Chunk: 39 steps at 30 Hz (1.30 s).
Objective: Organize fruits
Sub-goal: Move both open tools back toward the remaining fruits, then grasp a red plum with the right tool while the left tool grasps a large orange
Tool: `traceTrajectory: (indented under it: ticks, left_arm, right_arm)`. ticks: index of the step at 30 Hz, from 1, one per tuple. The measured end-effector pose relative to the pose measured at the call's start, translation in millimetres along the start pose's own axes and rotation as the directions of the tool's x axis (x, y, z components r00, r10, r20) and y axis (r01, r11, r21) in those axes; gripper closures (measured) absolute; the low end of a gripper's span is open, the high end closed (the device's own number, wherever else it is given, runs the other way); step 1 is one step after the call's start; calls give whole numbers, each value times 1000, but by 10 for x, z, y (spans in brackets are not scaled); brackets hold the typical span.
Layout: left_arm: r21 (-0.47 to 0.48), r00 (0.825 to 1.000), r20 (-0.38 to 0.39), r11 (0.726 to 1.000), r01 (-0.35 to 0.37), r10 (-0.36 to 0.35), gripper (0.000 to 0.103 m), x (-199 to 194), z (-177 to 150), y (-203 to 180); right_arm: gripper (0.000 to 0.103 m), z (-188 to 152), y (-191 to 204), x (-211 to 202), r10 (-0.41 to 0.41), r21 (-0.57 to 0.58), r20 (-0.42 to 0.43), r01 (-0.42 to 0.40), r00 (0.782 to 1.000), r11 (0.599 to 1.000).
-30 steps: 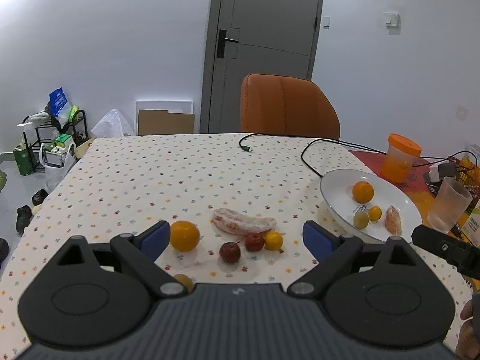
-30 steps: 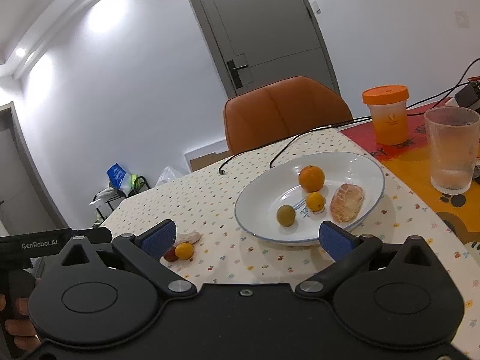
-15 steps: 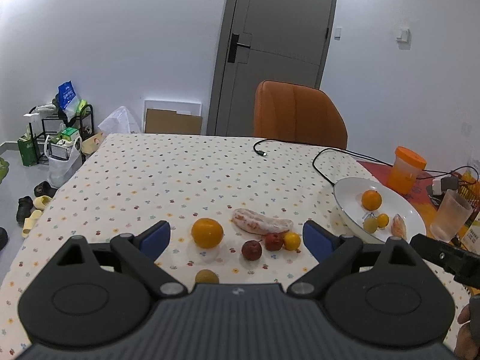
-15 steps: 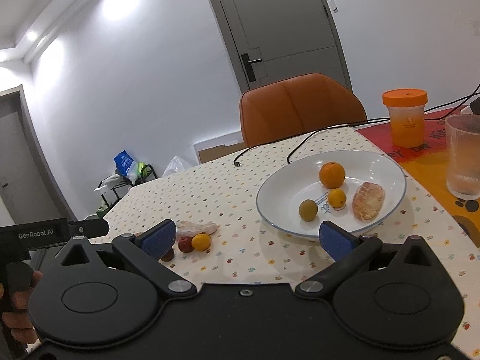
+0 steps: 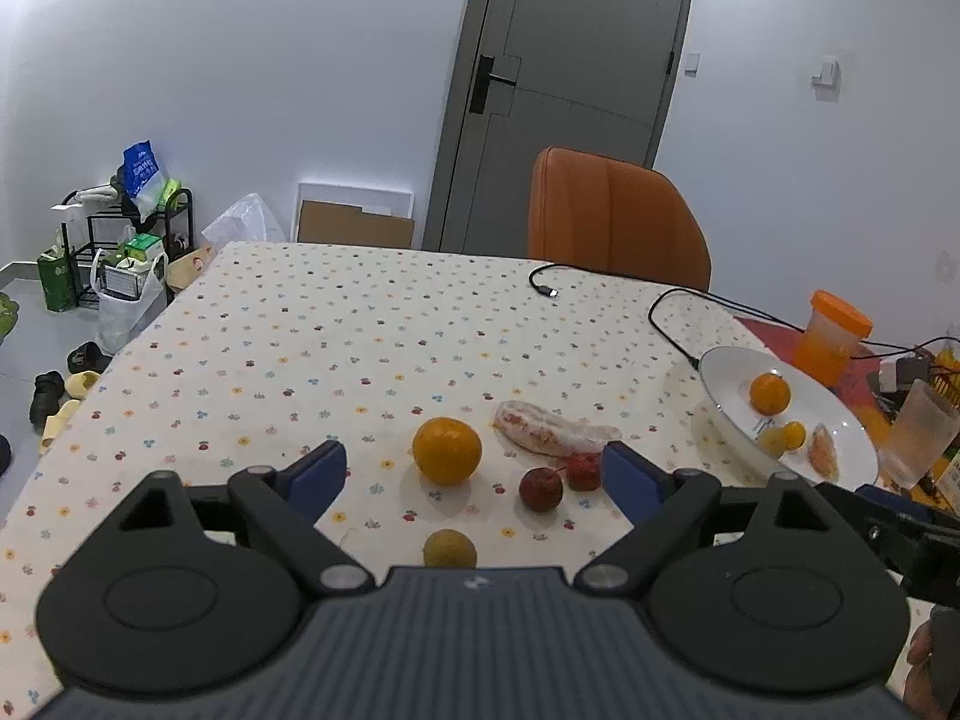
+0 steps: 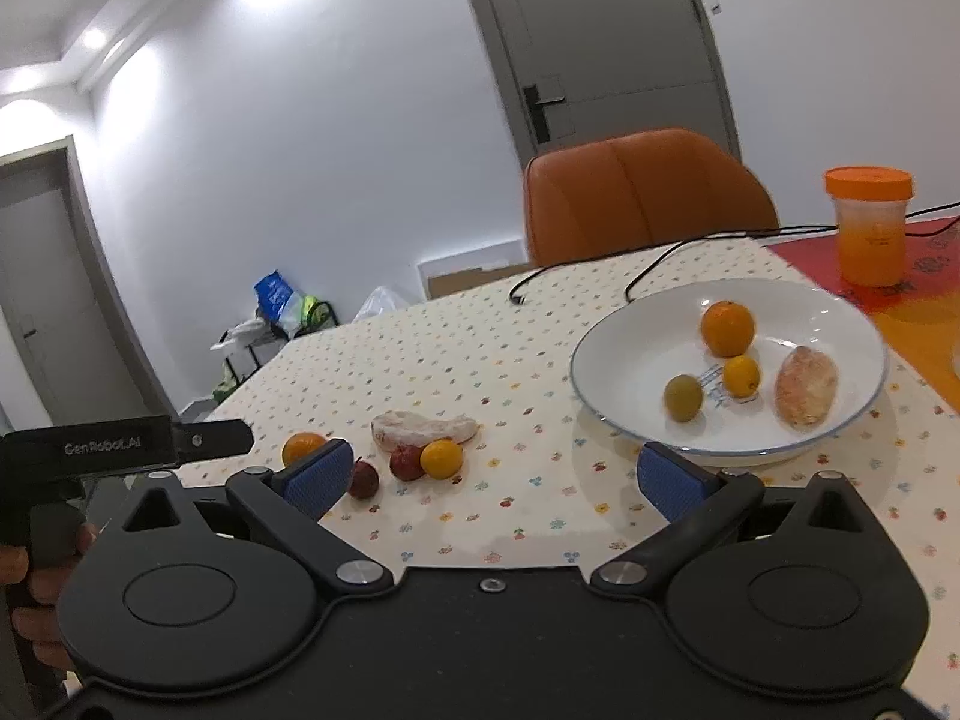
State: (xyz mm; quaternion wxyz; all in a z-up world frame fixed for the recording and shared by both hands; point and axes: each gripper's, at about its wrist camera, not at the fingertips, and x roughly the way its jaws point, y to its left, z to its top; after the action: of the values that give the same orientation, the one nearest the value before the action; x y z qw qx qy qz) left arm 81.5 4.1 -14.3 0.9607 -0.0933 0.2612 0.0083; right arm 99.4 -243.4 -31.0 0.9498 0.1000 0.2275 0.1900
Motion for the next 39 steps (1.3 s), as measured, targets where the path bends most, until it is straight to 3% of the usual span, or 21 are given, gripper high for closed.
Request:
traceTrajectory:
  ticks: [7, 11, 21, 28, 31, 34, 35, 39]
  left_arm:
    - [-15, 1000, -18, 1000, -12, 12, 17, 148, 20, 94]
    - [-21, 999, -34, 1000, -7, 6, 26, 225, 23, 123]
    - [-47, 998, -65, 999, -10, 7, 37, 468, 9, 172]
    - [-58, 997, -82, 998, -7, 2, 39, 617, 10, 221]
    - [-75, 996, -94, 997, -7, 0, 44, 700, 9, 257]
    - [-92, 995, -93, 996, 18, -26, 56, 768, 2, 292]
    - [-105, 995, -96, 994, 30, -40, 66, 788, -2, 312]
    - [-122, 996, -87, 992, 23, -33, 68, 786, -15, 331]
  right_arm:
    - [28, -6, 52, 247, 39, 1, -60, -39, 997, 999]
    - [39, 15, 85, 344, 57, -2, -84, -57, 995, 998]
    - [55, 83, 156, 539, 85, -15, -130, -88, 988, 996]
    - [66, 82, 208, 685, 97, -18, -166, -101, 981, 995]
    - [70, 75, 275, 744, 115, -28, -185, -122, 976, 992]
    - [70, 51, 359, 799, 129, -47, -199, -141, 971, 989]
    - [70, 45, 381, 814, 129, -53, -203, -143, 971, 988]
    - [72, 29, 443, 888, 118, -73, -226, -138, 967, 988]
